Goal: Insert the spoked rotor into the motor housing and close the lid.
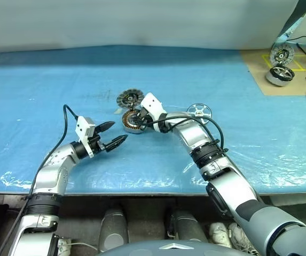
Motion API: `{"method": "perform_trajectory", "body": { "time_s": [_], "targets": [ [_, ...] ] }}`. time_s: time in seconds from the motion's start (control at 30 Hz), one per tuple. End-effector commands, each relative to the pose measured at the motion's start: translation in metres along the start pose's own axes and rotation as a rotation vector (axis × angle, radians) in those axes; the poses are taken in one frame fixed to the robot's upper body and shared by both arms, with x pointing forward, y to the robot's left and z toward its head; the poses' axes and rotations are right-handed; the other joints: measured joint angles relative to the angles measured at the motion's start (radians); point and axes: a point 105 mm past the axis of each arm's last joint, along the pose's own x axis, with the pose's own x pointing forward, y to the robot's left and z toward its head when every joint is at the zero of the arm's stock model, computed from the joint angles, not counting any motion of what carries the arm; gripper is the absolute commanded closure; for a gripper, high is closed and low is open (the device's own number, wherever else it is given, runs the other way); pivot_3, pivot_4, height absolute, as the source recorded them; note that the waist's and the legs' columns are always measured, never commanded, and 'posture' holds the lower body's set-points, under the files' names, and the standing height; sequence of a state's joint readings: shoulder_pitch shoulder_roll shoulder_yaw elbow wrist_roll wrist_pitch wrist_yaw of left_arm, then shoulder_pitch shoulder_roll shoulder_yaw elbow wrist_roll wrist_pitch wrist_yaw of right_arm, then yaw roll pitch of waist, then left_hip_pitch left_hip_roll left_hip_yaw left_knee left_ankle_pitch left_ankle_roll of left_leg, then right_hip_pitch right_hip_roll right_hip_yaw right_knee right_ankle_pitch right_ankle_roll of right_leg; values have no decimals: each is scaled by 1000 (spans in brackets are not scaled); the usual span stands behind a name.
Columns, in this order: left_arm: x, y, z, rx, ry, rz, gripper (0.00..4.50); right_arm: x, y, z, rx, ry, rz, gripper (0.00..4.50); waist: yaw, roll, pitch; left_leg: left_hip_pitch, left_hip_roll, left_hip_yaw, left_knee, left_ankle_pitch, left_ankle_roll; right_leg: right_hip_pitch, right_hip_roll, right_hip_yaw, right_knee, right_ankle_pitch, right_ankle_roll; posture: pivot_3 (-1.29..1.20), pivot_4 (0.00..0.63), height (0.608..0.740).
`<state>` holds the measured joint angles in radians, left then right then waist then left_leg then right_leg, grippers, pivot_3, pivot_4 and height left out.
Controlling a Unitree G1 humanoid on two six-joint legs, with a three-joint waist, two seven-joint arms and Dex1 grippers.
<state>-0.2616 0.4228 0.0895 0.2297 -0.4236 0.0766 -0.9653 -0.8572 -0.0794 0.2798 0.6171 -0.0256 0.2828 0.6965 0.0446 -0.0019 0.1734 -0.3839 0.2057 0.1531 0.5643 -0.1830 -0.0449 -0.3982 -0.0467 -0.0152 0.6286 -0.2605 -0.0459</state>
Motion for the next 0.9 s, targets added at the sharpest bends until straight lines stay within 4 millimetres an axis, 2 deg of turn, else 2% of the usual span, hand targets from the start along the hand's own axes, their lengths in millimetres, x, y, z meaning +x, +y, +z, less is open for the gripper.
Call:
{"method": "perform_trajectory", "body": {
  "time_s": [0.03, 0.43, 0.77, 0.9],
  "targets": [
    [-1, 7, 8, 43, -34, 28, 0, 0, -5, 17, -53, -37, -14, 3944, 0, 0, 0, 0, 0, 0, 0, 0, 0, 0, 0, 0, 0, 0, 0, 0, 150, 740],
    [3, 6, 9, 30, -40, 9, 0, 1, 3, 5, -60, -1, 32, 3944, 1, 0, 0, 1, 1, 0, 7, 0, 0, -1, -1, 1, 10, -1, -1, 0, 150, 740],
    [4, 4, 9, 22, -41, -11, 0, 5, -12, 8, -46, 4, -47, 3944, 0, 0, 0, 2, 1, 0, 8, 0, 0, -1, -2, 2, 11, -2, -3, 0, 150, 740],
    [3, 3, 8, 20, -37, -15, 0, 7, -8, 4, -49, 20, -21, 3944, 0, 0, 0, 2, 1, 0, 8, 0, 0, -1, -2, 2, 11, -2, -3, 0, 150, 740]
  ]
}}
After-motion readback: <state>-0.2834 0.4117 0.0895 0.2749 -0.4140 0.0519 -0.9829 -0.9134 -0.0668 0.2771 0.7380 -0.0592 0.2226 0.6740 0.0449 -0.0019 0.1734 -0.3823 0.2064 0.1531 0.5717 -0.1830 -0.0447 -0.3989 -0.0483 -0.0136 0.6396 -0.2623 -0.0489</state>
